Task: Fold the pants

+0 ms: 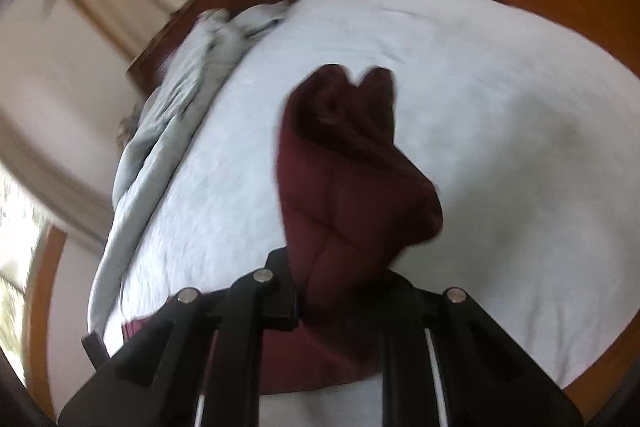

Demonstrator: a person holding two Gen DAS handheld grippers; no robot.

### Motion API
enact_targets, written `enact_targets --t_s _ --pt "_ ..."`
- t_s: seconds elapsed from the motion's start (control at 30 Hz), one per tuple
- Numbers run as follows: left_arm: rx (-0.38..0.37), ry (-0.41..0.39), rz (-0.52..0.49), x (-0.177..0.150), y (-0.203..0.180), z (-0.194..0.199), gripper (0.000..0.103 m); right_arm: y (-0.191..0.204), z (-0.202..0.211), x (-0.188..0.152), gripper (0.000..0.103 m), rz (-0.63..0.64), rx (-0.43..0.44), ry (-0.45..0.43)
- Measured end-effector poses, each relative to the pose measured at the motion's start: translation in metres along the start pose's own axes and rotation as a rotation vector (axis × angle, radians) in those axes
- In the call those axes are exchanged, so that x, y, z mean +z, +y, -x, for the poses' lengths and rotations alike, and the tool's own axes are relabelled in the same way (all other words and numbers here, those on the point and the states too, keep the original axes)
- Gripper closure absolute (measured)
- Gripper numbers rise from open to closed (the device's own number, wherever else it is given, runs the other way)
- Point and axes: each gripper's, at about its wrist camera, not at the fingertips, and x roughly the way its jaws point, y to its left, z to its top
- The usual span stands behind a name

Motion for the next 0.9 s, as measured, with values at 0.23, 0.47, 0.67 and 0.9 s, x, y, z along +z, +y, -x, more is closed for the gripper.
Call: enact_targets --t_s 0.23,0.47,0.67,0.9 --pt "0.018 -0.040 0.067 0.000 0.043 0.028 0.006 0.107 -0.042 -0.034 0.088 0.160 0.031 0.073" --pt "0.079 -0.054 0.148 -0.002 0.100 0.045 0.006 0.178 -0.093 -0.082 0.088 0.241 0.083 0.177" --pt "0.087 -0.061 0.232 -0.007 0.136 0.052 0.006 0.225 -0.139 -0.129 0.086 0.348 0.127 0.270" --pt "0.038 -0.017 0.295 -0.015 0.149 0.042 0.006 0.230 -0.183 -0.178 0.067 0.471 0.056 0.397"
